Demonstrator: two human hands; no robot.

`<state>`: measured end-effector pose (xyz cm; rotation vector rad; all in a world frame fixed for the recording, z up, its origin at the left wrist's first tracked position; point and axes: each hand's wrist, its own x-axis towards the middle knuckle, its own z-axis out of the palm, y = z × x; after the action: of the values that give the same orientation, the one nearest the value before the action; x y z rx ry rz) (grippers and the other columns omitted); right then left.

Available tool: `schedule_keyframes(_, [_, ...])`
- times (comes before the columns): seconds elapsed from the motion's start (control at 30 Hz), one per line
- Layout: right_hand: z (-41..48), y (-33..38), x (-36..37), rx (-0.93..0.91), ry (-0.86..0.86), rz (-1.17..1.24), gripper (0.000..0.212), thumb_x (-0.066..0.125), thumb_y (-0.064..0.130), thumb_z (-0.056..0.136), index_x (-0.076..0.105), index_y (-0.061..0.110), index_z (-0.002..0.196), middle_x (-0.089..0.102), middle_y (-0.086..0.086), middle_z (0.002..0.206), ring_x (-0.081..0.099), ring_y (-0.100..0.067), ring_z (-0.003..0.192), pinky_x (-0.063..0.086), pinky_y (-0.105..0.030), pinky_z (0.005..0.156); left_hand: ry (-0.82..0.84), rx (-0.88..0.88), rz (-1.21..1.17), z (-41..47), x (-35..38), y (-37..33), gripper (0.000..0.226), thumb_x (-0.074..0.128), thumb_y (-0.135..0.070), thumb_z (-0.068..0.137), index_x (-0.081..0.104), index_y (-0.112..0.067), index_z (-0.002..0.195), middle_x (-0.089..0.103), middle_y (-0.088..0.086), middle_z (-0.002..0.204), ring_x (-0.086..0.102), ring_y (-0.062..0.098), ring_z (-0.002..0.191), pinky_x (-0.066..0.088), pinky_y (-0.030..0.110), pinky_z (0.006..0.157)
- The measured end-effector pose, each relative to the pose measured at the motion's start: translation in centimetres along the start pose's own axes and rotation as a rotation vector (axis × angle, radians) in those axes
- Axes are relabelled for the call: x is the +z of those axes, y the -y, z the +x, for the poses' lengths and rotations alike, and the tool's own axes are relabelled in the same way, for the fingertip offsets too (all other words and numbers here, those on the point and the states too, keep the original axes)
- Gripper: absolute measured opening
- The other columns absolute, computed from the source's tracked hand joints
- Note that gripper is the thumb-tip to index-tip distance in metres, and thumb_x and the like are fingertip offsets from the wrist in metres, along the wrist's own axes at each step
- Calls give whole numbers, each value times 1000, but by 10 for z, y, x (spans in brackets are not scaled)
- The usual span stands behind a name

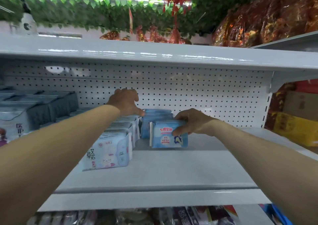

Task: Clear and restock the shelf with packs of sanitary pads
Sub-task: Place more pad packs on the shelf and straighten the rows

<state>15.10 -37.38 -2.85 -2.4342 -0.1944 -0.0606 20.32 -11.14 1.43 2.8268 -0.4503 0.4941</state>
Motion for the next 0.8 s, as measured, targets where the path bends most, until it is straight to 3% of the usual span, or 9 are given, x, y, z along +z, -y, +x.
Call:
schedule_keyframes(0.17, [17,10,24,-17,-11,-74,36,89,29,71,69,23,100,71,7,99,68,-13,89,49,-19,60,2,-63,-45,-17,-7,19,68,84,-52,71,56,-20,125,54,8,132,44,31,128,45,45,102])
schedule_keyframes(0.33, [24,18,29,-47,-99,-229,57,88,36,73,67,21,124,58,7,114,55,-14,106,39,-21,85,27,-118,-39,-32,-9,26,68,83,-53,72,56,-22,127,53,6,132,46,29,127,45,43,104])
schedule_keyframes(0.4, [24,20,33,-73,-130,-243,59,88,32,74,66,20,127,53,6,115,51,-14,107,37,-21,88,39,-134,-39,-36,-10,24,67,82,-51,75,55,-22,129,52,6,133,44,29,128,44,43,105])
schedule_keyframes(0.57, [29,24,47,-106,-214,-239,46,90,25,70,58,28,104,57,1,108,55,-18,97,41,-25,72,50,-134,-16,-47,-10,17,68,80,-52,77,53,-21,131,51,7,132,42,29,128,44,41,102])
schedule_keyframes(0.7, [32,28,52,-54,-267,-314,44,88,35,68,57,35,100,57,1,115,57,-19,102,53,-36,84,42,-118,-20,-49,-9,18,68,80,-53,76,53,-23,131,50,5,133,39,27,129,43,40,103])
schedule_keyframes(0.8, [30,32,54,-13,-297,-368,47,86,38,71,64,33,112,48,3,114,53,-19,110,53,-37,87,45,-110,-24,-49,-9,20,67,79,-54,76,53,-24,130,49,5,133,40,26,129,43,40,103])
